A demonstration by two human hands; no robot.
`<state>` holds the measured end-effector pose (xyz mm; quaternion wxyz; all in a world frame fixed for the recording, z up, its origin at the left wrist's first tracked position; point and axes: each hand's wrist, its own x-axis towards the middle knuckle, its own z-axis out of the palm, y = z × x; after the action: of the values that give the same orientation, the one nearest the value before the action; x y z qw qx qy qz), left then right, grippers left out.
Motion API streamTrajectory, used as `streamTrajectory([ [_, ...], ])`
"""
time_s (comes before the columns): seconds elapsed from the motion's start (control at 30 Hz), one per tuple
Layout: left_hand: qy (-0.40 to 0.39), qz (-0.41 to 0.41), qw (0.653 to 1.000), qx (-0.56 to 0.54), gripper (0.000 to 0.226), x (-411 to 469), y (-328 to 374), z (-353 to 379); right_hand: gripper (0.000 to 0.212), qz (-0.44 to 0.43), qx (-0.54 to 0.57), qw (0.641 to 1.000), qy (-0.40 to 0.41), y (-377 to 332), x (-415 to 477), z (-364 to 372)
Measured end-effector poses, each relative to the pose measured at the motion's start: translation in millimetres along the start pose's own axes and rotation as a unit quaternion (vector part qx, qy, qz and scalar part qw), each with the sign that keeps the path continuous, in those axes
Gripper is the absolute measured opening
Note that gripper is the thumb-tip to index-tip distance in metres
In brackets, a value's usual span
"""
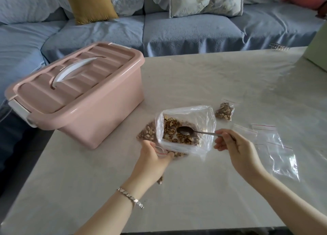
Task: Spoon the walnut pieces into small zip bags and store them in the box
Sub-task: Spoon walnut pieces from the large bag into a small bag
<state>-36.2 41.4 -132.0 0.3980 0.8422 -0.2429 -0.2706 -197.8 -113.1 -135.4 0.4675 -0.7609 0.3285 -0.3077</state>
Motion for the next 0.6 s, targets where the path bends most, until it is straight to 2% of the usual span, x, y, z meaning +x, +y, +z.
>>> streamTrajectory([
  [0.13, -0.029, 0.0, 0.999, -0.032, 0.042, 1.5, 6.3, 7.6, 0.032, 0.013, 0.003, 1.0, -0.003, 6.2, -7.7, 5.0],
  [0.4, -0.027, 0.021, 0.99, -0.136, 0.034, -0.9, 16.0, 17.4, 0.031, 0.117, 0.07, 0.99, -0.029, 3.8, -12.3, 15.0],
  [0.5, -0.044, 0.025, 0.984, -0.173, 0.039, -2.6, 16.2, 17.9, 0.029, 0.184, 0.137, 0.973, -0.018, -4.2, -8.2, 16.3],
  [0.6, -0.046, 0.031, 0.986, -0.158, 0.041, -0.7, 11.2, 15.1, 0.03, 0.261, 0.221, 0.94, 0.006, -8.8, -4.0, 13.6],
])
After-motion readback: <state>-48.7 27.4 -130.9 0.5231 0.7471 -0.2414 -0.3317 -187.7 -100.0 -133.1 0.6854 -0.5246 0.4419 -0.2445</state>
